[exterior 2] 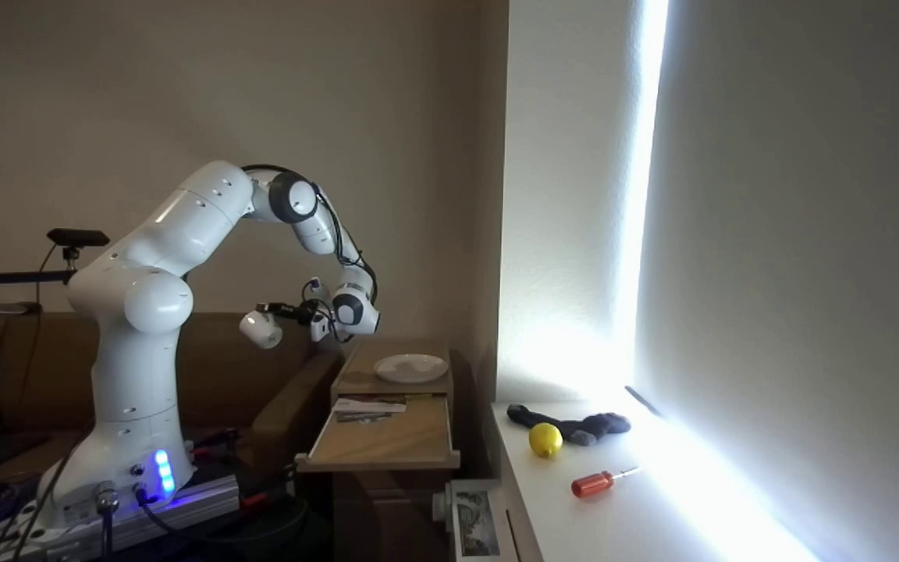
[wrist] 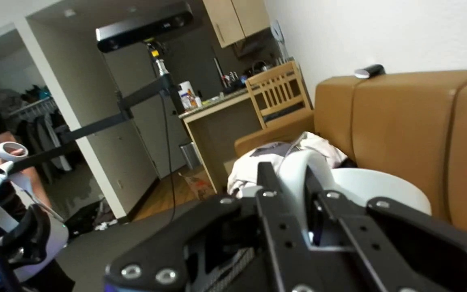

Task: Remove the white mug from the nightstand shelf and place it on the sofa

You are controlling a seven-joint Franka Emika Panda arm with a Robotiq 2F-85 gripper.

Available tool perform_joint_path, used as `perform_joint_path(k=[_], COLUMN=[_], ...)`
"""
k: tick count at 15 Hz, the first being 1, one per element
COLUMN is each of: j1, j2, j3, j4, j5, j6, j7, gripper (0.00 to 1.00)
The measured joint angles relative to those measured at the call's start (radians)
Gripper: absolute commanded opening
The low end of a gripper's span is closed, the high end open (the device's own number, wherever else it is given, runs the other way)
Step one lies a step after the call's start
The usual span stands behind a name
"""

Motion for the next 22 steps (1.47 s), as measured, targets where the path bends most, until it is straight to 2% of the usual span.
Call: perform_joint_path(k=[3,7,11,18,22], j1=[0.052,0.144,0.226,0.328,0.375], j2=[0.02,0.03,0.036,0.038,0.035], j3=[0.007,-0.009,-0.031,-0.027,0.01], j4=[0.0,0.004,0.015,0.027,0.05], j5=[0.012,-0.045,-0.186,-0.399,-0.437], j6=[-0.04,0.022,0.172,0.493,0.722], j7=[-0.001,-0.002,-0.021,-0.03,-0.029], gripper=[0.04,0.04,0.04,0.04,0.04])
